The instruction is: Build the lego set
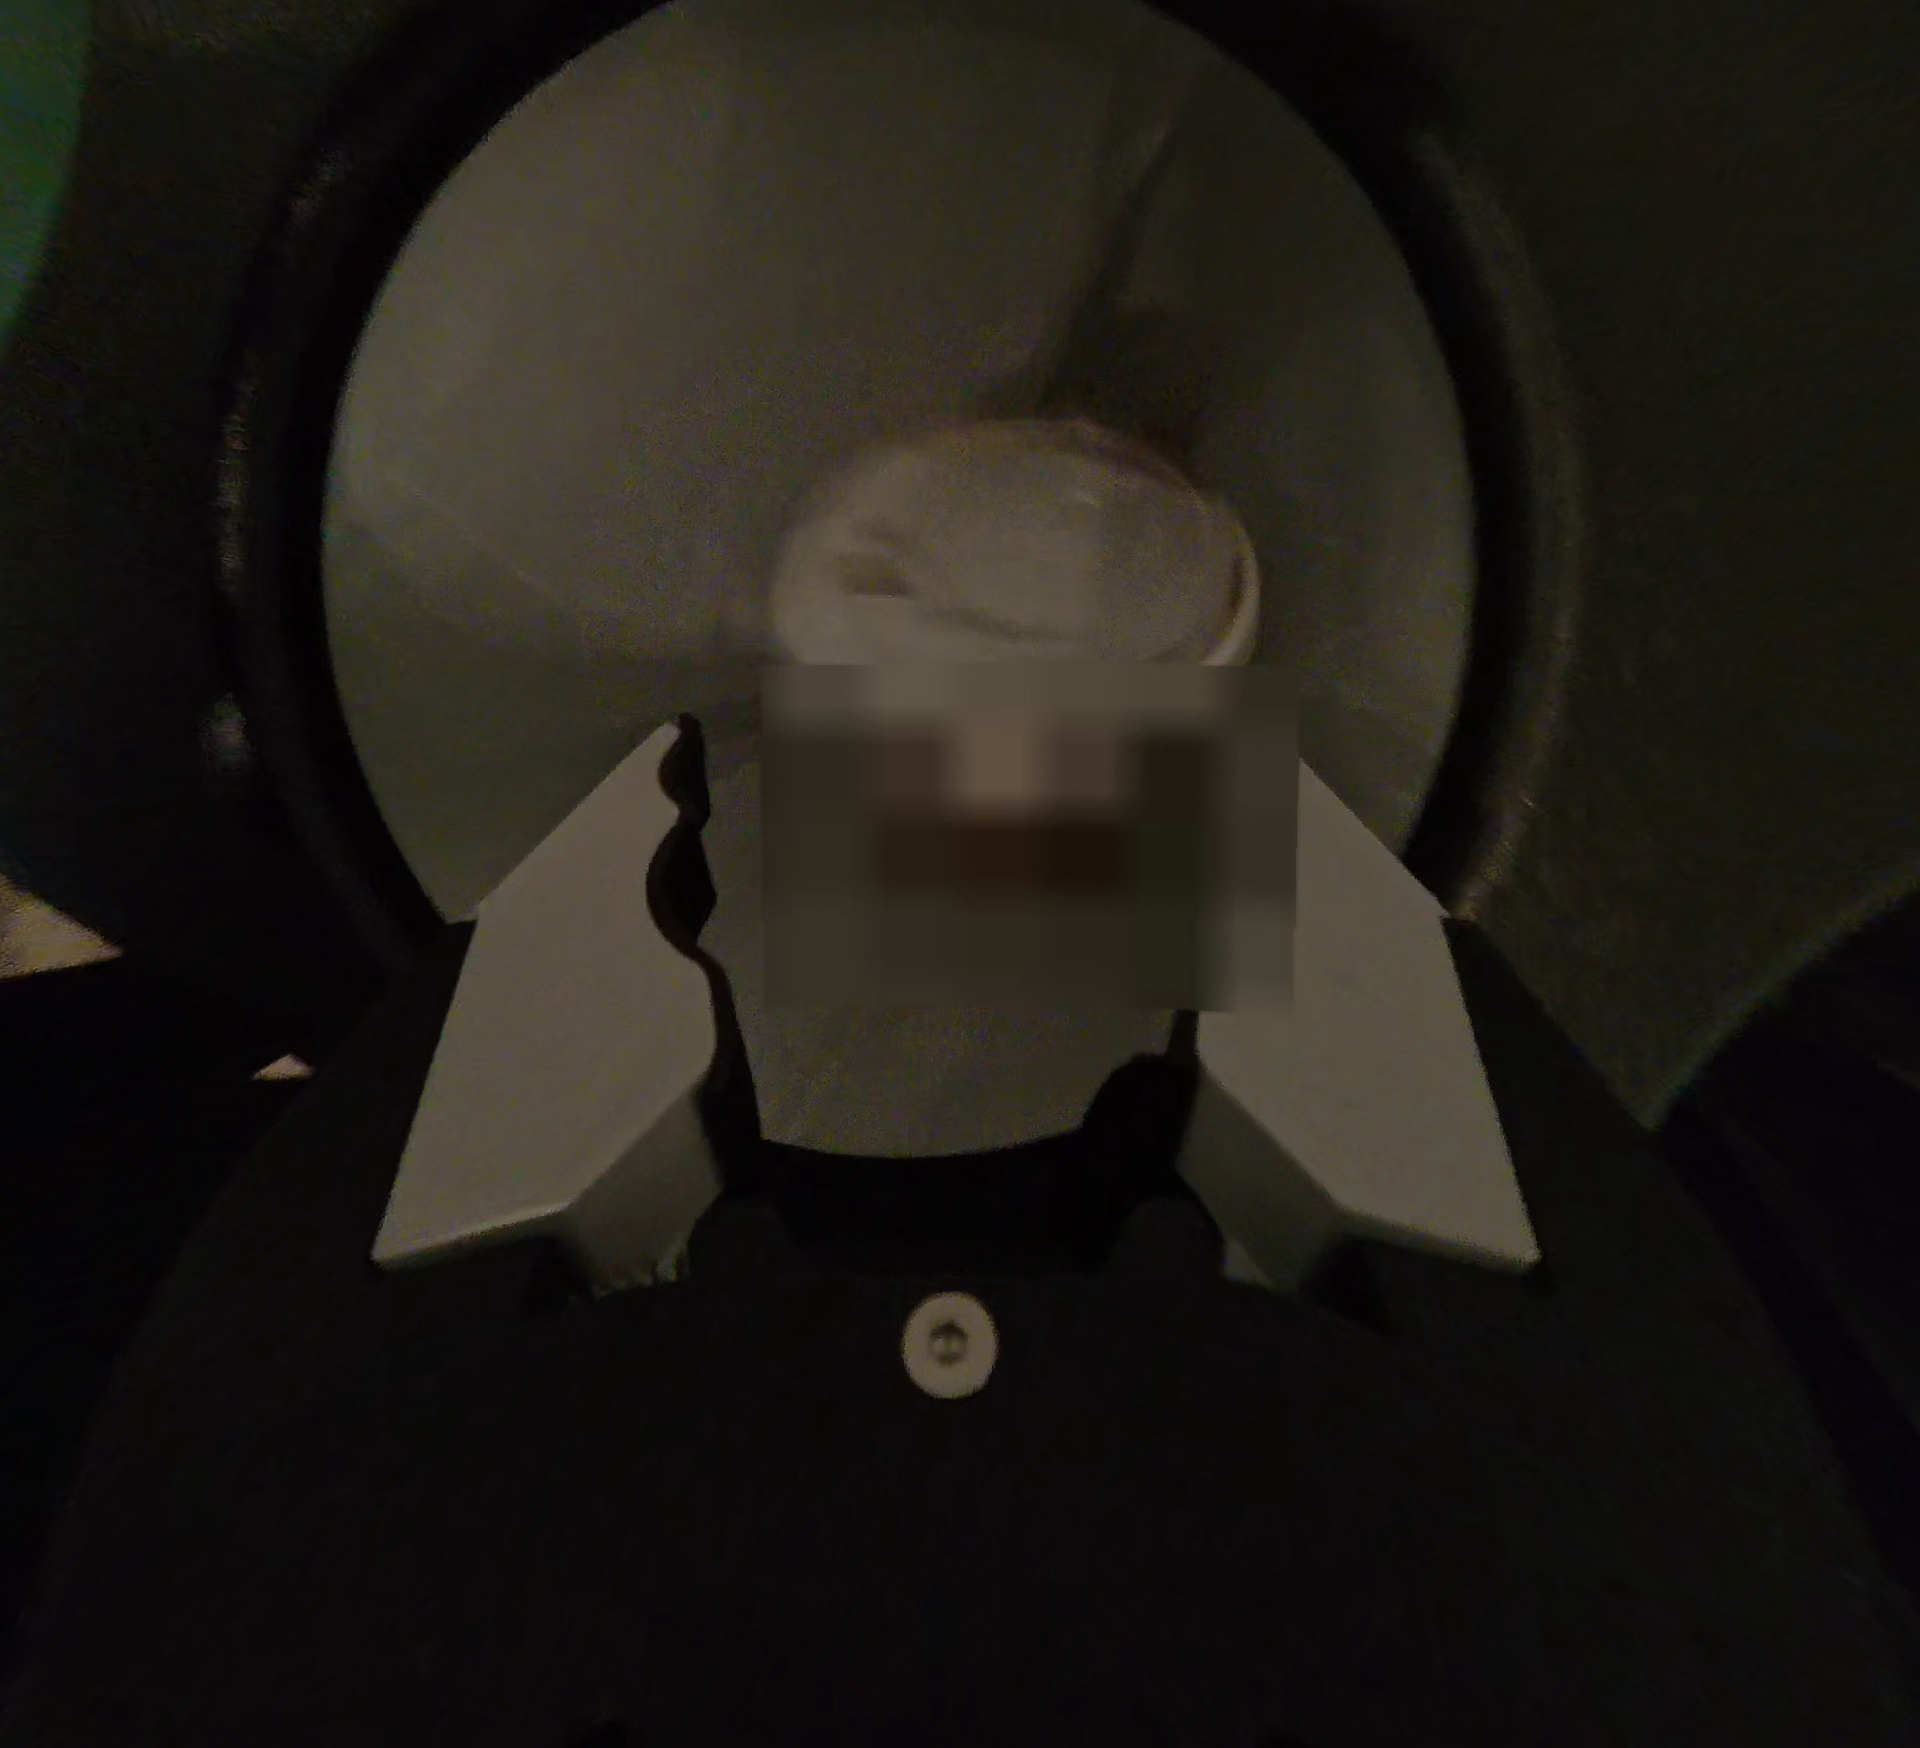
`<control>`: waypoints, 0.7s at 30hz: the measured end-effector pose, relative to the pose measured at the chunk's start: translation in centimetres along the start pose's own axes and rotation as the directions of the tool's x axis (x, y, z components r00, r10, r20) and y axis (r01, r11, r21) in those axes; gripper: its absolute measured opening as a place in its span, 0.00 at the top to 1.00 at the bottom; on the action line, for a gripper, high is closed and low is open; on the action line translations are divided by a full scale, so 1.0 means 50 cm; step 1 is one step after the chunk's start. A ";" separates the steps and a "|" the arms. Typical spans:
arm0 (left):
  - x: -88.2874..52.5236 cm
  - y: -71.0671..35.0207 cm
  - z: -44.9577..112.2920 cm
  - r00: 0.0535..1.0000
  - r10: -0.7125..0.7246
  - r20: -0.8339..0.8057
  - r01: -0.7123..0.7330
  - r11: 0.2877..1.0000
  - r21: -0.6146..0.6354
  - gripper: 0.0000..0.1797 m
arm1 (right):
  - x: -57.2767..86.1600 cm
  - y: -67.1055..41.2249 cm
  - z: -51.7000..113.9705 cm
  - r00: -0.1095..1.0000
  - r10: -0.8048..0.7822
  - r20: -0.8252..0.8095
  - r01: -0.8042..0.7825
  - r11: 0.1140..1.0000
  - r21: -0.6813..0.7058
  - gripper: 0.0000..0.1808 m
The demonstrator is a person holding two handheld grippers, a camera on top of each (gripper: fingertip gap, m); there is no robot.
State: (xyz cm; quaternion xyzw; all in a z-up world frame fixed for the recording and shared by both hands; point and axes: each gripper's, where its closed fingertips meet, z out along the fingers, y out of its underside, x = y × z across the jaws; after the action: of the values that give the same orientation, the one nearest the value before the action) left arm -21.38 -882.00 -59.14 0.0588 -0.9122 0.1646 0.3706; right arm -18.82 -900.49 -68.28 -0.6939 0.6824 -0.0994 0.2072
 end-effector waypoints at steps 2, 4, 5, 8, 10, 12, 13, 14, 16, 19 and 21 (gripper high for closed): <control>0.025 0.047 -0.020 1.000 -0.025 -0.010 0.025 0.999 0.026 0.53 | -0.007 -0.008 0.003 0.999 0.003 0.034 -0.002 1.000 -0.009 0.46; 0.055 0.089 -0.043 0.997 -0.062 -0.034 0.065 0.996 0.065 0.53 | -0.006 -0.018 -0.009 1.000 0.005 0.030 -0.005 1.000 -0.002 0.47; 0.072 0.107 -0.057 0.996 -0.074 -0.044 0.078 0.993 0.089 0.53 | -0.008 -0.023 -0.019 0.999 0.013 0.036 -0.013 1.000 0.005 0.48; 0.118 0.164 -0.098 0.991 -0.102 -0.089 0.115 0.981 0.157 0.65 | -0.031 -0.033 -0.058 0.998 0.013 0.056 -0.015 0.999 0.032 0.52; 0.152 0.192 -0.131 0.988 -0.096 -0.117 0.121 0.966 0.229 0.77 | -0.056 -0.043 -0.088 0.998 0.013 0.064 -0.016 0.998 0.058 0.52; 0.188 0.217 -0.176 0.985 -0.100 -0.143 0.141 0.940 0.312 0.85 | -0.095 -0.064 -0.122 0.997 0.008 0.076 -0.017 0.992 0.128 0.56; 0.203 0.231 -0.201 0.985 -0.081 -0.150 0.131 0.925 0.358 0.97 | -0.122 -0.075 -0.140 0.996 0.010 0.092 -0.025 0.986 0.162 0.58; 0.218 0.246 -0.228 0.988 -0.071 -0.135 0.121 0.904 0.411 1.00 | -0.153 -0.086 -0.156 0.994 0.007 0.108 -0.027 0.982 0.188 0.60; 0.248 0.283 -0.281 0.993 -0.061 -0.105 0.106 0.857 0.505 1.00 | -0.229 -0.118 -0.195 0.990 -0.039 0.134 0.001 0.961 0.277 0.71; 0.314 0.360 -0.358 0.997 -0.032 -0.069 0.069 0.778 0.625 1.00 | -0.410 -0.161 -0.239 0.956 -0.161 0.244 0.066 0.932 0.356 0.87; 0.369 0.422 -0.419 1.000 -0.009 -0.019 0.019 0.697 0.717 1.00 | -0.557 -0.181 -0.260 0.913 -0.269 0.306 0.132 0.906 0.403 0.97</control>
State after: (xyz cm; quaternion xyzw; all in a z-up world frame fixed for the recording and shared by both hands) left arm -25.70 -854.69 -37.66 0.2042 -0.7731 0.5042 0.3260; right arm -17.48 -875.08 -48.78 -0.7156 0.5258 -0.1219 0.4433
